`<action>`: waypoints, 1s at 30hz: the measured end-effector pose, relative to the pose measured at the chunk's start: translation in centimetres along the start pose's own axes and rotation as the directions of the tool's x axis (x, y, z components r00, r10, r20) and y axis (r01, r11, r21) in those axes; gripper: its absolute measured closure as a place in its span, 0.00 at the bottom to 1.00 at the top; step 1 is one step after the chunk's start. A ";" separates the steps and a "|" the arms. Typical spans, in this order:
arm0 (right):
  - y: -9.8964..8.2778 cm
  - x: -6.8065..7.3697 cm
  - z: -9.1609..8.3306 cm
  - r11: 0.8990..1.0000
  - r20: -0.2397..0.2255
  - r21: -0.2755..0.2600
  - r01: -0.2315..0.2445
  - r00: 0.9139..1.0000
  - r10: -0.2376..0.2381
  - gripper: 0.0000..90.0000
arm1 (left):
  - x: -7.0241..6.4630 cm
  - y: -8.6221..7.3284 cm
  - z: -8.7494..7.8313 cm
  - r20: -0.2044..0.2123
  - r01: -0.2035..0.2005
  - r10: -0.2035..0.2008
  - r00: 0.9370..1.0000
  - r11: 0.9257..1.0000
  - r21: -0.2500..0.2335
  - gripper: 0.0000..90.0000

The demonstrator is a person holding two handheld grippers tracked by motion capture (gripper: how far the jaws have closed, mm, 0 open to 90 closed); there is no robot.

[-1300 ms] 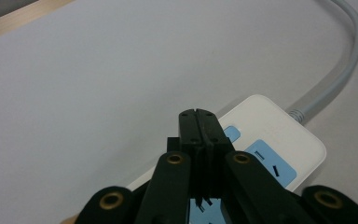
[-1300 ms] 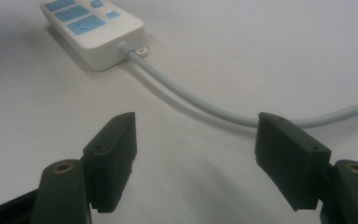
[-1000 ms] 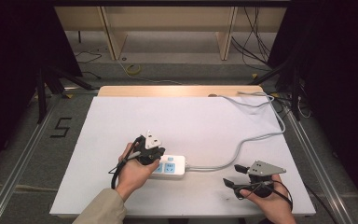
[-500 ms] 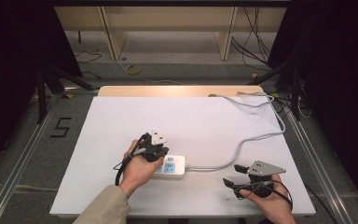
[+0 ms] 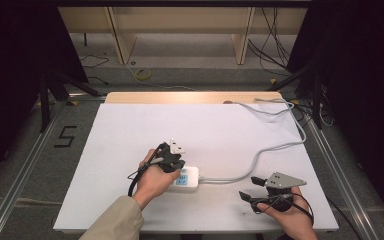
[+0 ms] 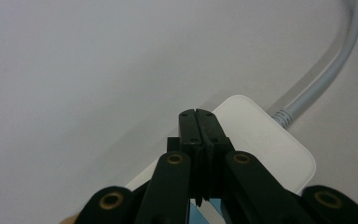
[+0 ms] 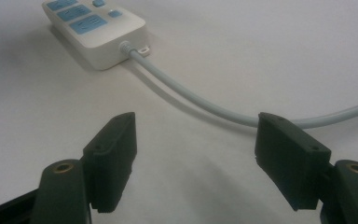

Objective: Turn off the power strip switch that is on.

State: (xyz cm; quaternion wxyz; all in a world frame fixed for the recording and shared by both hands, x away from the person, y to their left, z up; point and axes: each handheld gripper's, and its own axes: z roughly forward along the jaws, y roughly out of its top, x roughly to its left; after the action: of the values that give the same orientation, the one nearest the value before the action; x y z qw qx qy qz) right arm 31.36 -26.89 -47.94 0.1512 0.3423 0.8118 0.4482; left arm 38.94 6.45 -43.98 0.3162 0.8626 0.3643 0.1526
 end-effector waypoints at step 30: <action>0.0 0.0 0.0 1.000 -0.003 0.005 0.004 1.000 -0.004 0.34 | -0.3 0.5 1.6 0.016 -0.023 0.022 1.000 0.997 0.077 1.00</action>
State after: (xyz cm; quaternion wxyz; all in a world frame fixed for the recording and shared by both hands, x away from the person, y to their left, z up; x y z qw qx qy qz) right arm 31.32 -26.87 -47.95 0.1501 0.3404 0.8139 0.4463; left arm 39.83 5.29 -44.86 0.2835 0.8794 0.3578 0.1353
